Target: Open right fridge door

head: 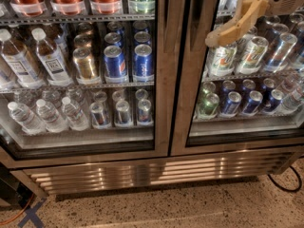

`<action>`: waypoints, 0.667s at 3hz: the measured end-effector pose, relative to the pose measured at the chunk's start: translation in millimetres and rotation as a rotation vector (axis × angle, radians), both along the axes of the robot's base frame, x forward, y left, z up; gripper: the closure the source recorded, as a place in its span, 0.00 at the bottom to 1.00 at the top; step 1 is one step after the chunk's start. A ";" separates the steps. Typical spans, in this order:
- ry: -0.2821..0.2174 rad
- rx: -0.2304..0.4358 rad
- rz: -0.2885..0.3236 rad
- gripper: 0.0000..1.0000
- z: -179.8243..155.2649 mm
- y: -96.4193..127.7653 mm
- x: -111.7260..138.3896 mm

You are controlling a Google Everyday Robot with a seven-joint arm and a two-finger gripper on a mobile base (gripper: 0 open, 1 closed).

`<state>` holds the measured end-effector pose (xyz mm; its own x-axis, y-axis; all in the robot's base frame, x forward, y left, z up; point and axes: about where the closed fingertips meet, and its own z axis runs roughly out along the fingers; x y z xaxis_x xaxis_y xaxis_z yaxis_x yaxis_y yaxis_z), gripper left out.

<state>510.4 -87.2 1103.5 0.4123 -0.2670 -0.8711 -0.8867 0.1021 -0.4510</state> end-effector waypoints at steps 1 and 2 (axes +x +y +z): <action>-0.001 0.000 -0.002 0.00 -0.4 -0.6 -0.1; -0.009 -0.002 -0.020 0.00 1.6 -2.0 -2.4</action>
Offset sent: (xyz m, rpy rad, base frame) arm -0.0376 -0.0204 0.0209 -0.0176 -0.0632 -0.1586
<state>508.1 -89.2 1105.1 0.4144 -0.2774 -0.8668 -0.8804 0.1189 -0.4590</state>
